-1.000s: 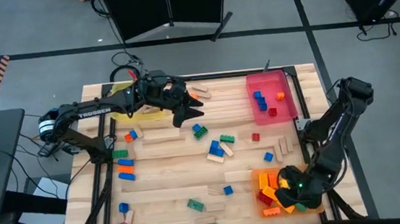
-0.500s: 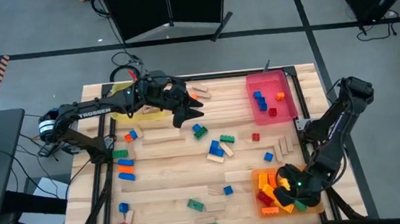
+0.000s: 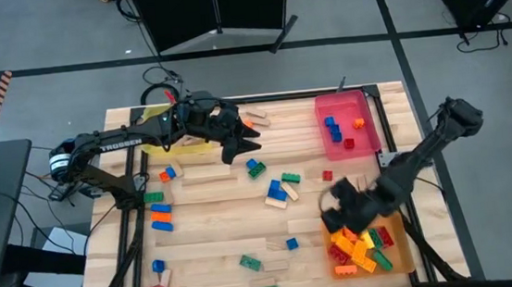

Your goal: Sort blocks by size

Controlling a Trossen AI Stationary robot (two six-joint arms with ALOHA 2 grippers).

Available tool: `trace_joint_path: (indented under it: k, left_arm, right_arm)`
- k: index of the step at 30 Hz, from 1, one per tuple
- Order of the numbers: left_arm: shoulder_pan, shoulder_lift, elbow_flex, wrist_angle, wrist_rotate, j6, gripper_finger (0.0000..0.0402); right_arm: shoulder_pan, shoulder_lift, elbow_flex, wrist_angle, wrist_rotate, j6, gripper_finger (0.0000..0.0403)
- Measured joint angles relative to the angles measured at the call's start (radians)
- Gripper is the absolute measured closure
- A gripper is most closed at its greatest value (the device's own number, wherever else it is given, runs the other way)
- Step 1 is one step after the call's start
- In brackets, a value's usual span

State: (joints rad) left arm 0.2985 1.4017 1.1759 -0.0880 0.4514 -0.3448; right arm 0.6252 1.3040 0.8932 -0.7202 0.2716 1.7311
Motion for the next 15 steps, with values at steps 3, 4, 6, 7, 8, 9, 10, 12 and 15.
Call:
trace_joint_path:
  k: [3,4,6,7,8,9,10,12,15]
  left_arm:
    - [0.000,0.000,0.000,0.000,-0.009,-0.001,0.0145]
    - [0.000,0.000,0.000,0.000,-0.009,-0.001,0.0145]
    - [0.000,0.000,0.000,0.000,-0.009,-0.001,0.0145]
    - [0.000,0.000,0.000,0.000,-0.009,-0.001,0.0145]
    - [0.000,0.000,0.000,0.000,-0.009,-0.001,0.0145]
    - [0.000,0.000,0.000,0.000,-0.010,-0.001,0.0145]
    - [0.000,0.000,0.000,0.000,-0.012,-0.001,0.0145]
    - [0.000,0.000,0.000,0.000,-0.025,-0.001,0.0145]
    - [0.000,0.000,0.000,-0.001,-0.035,-0.001,0.0145]
  right_arm:
    - [-0.123,-0.015,0.000,-0.006,-0.002,-0.178,0.0143]
    - [-0.167,-0.018,0.000,-0.014,-0.016,-0.225,0.0142]
    - [-0.257,-0.017,0.000,-0.052,-0.078,-0.291,0.0138]
    - [-0.301,-0.012,0.000,-0.083,-0.113,-0.311,0.0136]
    - [-0.342,-0.004,0.000,-0.110,-0.139,-0.326,0.0133]
    - [-0.378,0.005,0.000,-0.134,-0.154,-0.335,0.0130]
    - [-0.409,0.013,0.000,-0.158,-0.163,-0.336,0.0127]
    - [-0.463,0.032,0.000,-0.191,-0.164,-0.313,0.0119]
    - [-0.516,0.068,0.000,-0.208,-0.141,-0.266,0.0108]
